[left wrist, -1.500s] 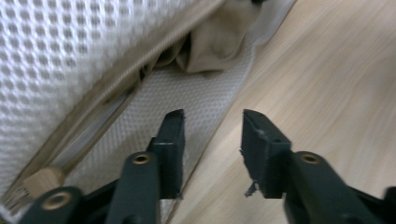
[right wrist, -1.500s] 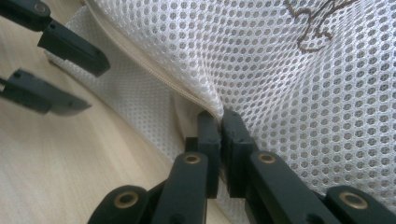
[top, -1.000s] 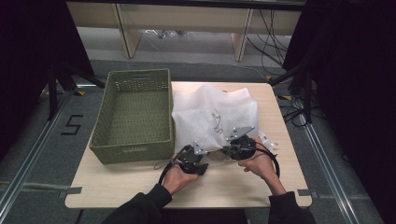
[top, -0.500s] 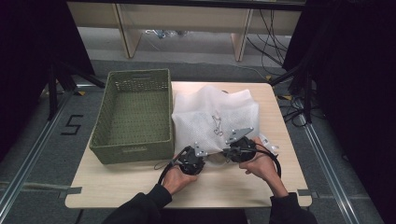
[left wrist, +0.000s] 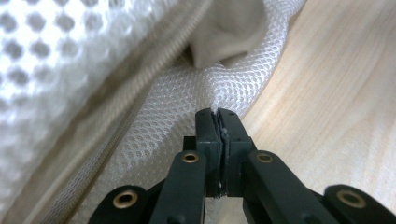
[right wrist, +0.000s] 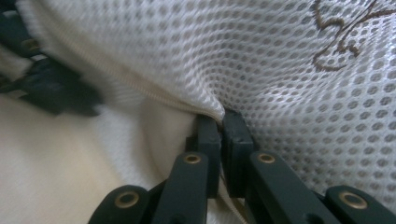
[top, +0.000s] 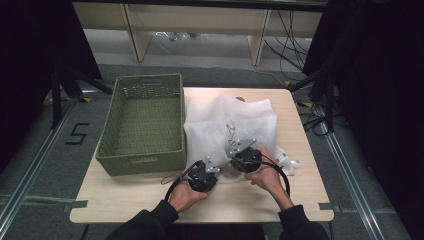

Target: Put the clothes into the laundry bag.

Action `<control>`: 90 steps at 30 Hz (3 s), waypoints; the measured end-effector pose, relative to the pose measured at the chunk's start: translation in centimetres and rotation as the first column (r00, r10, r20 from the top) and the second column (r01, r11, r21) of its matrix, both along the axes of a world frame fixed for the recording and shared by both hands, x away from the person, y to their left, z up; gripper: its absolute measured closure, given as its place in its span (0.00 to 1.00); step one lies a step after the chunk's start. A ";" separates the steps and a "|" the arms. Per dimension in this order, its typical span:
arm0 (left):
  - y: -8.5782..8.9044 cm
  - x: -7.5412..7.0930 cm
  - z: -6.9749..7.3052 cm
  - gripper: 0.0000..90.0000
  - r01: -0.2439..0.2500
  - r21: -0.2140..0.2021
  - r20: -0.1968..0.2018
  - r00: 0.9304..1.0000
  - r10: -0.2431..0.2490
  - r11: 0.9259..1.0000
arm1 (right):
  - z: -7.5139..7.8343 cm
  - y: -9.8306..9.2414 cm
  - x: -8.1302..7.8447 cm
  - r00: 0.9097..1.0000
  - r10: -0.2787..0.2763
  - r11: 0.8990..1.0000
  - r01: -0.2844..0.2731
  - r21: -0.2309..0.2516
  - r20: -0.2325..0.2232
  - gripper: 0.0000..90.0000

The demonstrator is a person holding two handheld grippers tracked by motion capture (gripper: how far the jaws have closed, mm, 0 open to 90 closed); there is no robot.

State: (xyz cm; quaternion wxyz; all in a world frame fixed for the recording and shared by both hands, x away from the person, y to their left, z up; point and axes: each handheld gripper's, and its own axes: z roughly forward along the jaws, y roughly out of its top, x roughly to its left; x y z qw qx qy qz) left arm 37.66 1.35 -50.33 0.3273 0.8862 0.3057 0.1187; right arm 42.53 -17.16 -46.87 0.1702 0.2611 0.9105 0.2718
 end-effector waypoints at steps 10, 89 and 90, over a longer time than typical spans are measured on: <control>0.4 -0.6 0.0 0.97 0.014 -0.006 -0.008 1.000 -0.014 1.000 | -0.8 0.5 3.8 0.996 -0.063 0.998 0.064 -0.018 0.066 0.99; 8.8 -3.4 3.1 0.49 -0.144 -0.091 -0.037 0.989 0.141 0.985 | 0.5 -4.4 -1.7 0.998 -0.005 1.000 0.006 -0.015 0.062 0.79; 8.9 -3.4 3.0 0.48 -0.158 -0.101 -0.043 0.987 0.154 0.982 | 0.6 -4.3 -1.9 0.998 0.001 1.000 0.000 -0.014 0.063 0.77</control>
